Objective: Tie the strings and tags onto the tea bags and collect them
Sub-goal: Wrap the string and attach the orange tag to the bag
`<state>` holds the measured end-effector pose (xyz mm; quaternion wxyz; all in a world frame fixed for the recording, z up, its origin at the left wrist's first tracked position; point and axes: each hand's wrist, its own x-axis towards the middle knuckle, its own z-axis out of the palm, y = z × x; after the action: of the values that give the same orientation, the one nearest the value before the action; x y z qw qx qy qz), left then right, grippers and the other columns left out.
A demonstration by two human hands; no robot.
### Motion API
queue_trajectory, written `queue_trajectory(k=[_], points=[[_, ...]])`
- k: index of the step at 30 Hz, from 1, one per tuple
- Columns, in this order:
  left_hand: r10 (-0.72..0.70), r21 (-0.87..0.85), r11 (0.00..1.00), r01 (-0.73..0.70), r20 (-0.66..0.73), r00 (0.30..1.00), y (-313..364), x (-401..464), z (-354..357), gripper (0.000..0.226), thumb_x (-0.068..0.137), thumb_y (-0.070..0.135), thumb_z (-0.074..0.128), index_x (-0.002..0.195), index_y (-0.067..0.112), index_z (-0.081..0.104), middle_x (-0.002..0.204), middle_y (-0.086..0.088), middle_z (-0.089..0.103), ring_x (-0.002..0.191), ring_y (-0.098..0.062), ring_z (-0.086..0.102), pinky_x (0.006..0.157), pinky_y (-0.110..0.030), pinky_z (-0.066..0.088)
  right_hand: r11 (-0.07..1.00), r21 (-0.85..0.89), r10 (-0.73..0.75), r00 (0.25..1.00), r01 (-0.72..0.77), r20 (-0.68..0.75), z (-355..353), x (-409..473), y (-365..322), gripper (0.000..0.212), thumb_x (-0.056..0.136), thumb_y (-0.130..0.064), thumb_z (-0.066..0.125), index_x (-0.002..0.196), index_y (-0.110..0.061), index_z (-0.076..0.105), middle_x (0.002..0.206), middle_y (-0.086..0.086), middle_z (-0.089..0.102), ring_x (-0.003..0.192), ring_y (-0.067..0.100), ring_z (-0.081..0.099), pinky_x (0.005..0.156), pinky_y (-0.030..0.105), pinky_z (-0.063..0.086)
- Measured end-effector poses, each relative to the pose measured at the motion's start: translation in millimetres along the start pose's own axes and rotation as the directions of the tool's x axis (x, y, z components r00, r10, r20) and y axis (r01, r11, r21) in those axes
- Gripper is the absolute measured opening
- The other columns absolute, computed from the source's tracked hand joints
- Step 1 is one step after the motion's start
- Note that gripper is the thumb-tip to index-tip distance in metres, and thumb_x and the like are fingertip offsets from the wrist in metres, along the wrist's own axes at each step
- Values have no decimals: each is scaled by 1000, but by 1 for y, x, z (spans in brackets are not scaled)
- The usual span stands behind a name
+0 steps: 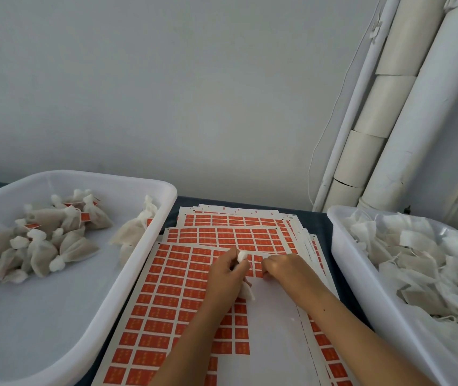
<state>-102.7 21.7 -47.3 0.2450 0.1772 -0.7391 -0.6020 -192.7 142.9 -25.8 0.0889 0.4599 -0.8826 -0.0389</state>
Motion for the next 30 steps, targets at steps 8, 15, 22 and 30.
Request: queue_trajectory(k=[8,15,22,30], points=[[17,-22,1000,-17,3,1000,-1,1,0,21,96,21,51,74,24,53,72,3,59,69,-17,64,54,-9,48,1000,23,5,998,-4,-60,3,-4,-5,41,97,-30,47,136,-21,42,138,-5,49,119,13,54,104,22,36],[8,-10,1000,-8,7,1000,-1,0,1,20,96,21,51,76,22,54,75,-3,61,77,-26,65,64,-19,53,999,35,23,997,-21,-72,7,-6,-4,41,95,-31,49,134,-20,44,137,-4,50,119,14,54,103,22,37],[17,0,1000,-17,1,1000,0,2,1,21,96,21,51,75,21,54,74,-4,60,78,-29,65,70,-30,56,998,-21,-62,998,62,-10,5,-4,7,35,94,-24,53,129,-20,49,134,-4,53,114,14,57,99,21,40],[8,-31,999,-7,15,1000,-2,3,1,20,95,19,51,76,20,56,72,-1,60,75,-26,66,64,-21,54,992,-15,-122,991,122,-49,2,-6,2,34,93,-21,54,127,-18,51,132,-3,55,110,15,60,96,24,44]])
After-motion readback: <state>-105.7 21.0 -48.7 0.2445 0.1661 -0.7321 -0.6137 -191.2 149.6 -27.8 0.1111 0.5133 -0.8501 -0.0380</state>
